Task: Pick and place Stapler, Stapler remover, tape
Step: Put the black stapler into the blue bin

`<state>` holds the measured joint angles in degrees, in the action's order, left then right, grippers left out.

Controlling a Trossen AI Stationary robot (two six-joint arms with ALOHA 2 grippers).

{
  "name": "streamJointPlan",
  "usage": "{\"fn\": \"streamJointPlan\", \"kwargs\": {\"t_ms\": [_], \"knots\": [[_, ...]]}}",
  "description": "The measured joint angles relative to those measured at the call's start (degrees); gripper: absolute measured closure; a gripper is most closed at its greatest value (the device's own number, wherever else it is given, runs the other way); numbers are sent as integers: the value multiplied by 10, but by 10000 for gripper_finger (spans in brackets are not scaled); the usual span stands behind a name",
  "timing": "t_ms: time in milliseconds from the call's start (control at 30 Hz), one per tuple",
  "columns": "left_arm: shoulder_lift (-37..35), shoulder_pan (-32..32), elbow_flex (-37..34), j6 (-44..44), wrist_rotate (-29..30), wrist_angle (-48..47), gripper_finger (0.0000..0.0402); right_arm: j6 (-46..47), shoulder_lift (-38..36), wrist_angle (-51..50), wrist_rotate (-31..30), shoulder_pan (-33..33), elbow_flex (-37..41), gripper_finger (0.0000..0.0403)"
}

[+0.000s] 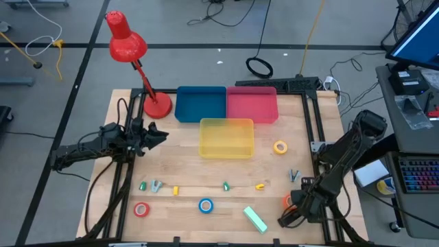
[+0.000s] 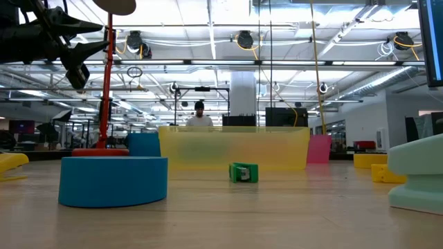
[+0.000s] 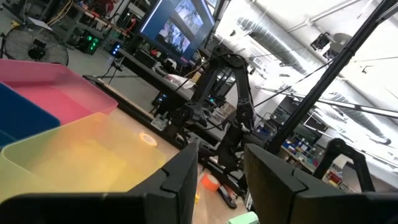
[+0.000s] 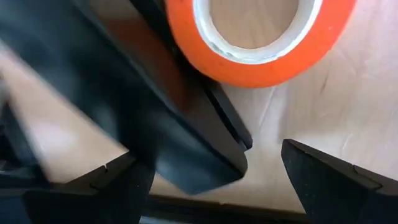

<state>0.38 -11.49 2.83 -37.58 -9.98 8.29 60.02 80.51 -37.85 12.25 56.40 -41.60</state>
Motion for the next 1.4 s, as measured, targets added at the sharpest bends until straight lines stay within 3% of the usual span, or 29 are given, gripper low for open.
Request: {"fn": "streamJointPlan", "kwargs": {"t_ms": [200, 733, 1400], "knots": [[0, 0, 0, 0, 0, 0, 268, -29, 31, -2, -3, 0, -3, 66], [0, 0, 0, -2, 0, 1, 268, -35, 27, 2, -16, 0, -1, 70], [0, 0, 0, 2, 0, 1, 268, -22, 27, 12, -48, 0, 1, 172]]}}
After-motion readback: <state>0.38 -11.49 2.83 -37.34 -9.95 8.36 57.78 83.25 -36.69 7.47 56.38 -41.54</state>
